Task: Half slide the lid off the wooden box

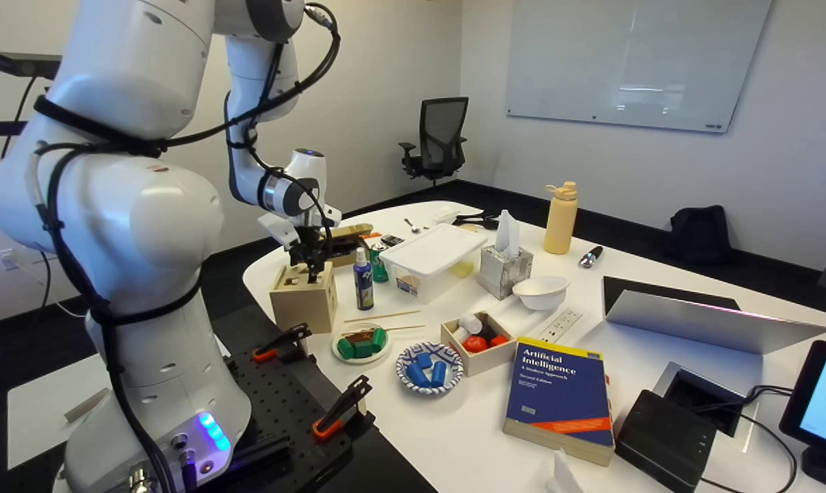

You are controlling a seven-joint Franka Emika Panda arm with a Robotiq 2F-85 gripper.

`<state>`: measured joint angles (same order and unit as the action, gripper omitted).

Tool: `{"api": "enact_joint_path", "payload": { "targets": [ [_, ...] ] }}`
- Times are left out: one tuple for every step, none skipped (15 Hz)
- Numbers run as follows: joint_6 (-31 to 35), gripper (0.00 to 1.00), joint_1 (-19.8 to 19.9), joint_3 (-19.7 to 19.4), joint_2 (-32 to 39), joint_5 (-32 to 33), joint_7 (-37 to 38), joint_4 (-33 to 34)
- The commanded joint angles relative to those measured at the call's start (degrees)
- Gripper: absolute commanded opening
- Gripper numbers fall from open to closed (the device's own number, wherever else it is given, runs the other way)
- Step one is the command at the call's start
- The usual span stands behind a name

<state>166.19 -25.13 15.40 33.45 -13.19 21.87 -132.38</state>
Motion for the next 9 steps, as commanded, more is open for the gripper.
{"api": "enact_joint_path", "payload": {
  "targets": [
    [2.3, 1.0, 1.0, 1.5, 0.5, -2.3, 0.4, 0.3],
    [2.5, 1.0, 1.1, 1.6, 0.7, -2.6, 0.4, 0.5],
    [2.7, 1.0, 1.0, 1.7, 0.8, -2.9, 0.5, 0.7],
    [2.9, 1.0, 1.1, 1.8, 0.9, -3.0, 0.4, 0.8],
    [2.9, 1.0, 1.0, 1.6, 1.0, -3.0, 0.5, 1.0],
    [3.0, 1.0, 1.2, 1.6, 1.0, -3.0, 0.4, 1.2],
    [2.7, 1.0, 0.9, 1.2, 0.8, -2.7, 0.5, 1.6],
    [2.5, 1.0, 1.0, 1.1, 0.8, -2.6, 0.5, 2.1],
    [2.3, 1.0, 1.0, 1.1, 0.9, -2.5, 0.4, 2.7]
  ]
}}
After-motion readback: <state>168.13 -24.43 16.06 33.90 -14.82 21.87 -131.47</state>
